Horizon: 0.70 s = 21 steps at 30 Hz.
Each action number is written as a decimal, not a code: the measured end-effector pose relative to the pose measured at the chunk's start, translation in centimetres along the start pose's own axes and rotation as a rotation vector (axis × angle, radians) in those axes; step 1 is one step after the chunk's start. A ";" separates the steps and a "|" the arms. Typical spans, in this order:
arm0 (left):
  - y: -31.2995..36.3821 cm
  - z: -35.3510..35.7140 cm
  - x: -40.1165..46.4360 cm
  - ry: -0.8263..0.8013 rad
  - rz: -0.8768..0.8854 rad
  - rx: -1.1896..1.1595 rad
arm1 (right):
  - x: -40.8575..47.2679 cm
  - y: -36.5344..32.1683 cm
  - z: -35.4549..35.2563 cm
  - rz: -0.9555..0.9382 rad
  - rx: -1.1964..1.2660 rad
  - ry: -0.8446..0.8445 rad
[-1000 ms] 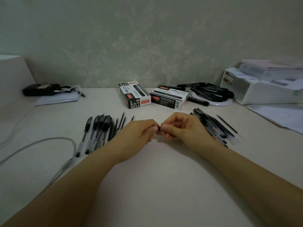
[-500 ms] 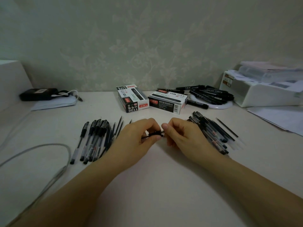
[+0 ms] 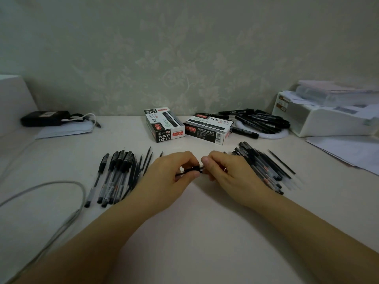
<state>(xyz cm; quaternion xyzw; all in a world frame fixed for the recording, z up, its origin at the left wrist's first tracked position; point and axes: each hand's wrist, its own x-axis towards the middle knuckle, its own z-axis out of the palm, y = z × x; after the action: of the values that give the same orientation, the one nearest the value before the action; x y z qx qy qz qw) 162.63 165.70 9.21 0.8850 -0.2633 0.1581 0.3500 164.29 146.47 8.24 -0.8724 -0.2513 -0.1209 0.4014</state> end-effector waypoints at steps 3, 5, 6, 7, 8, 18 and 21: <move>-0.1 -0.2 0.0 0.032 -0.008 -0.031 | -0.1 0.1 0.0 -0.005 0.028 -0.036; -0.1 -0.3 0.0 0.030 0.006 -0.046 | -0.2 0.1 0.0 -0.024 0.050 -0.056; 0.0 -0.3 0.0 0.026 0.020 -0.049 | -0.2 0.1 0.0 -0.026 0.074 -0.063; 0.0 -0.3 0.0 0.020 0.032 -0.049 | -0.2 0.1 -0.1 -0.020 0.111 -0.072; 0.0 -0.4 0.0 0.016 0.044 -0.047 | -0.2 0.1 -0.1 -0.005 0.153 -0.084; 0.1 -0.3 0.0 0.023 0.018 -0.080 | -0.2 -0.5 -0.2 -0.015 0.137 -0.037; 0.1 -0.3 0.2 0.035 0.015 -0.076 | -0.2 -0.3 -0.1 0.030 0.184 -0.038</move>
<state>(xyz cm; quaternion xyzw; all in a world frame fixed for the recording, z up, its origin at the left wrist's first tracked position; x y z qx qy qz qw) 162.74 165.80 9.54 0.8661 -0.2697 0.1662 0.3867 163.94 146.53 8.39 -0.8377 -0.2557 -0.0748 0.4768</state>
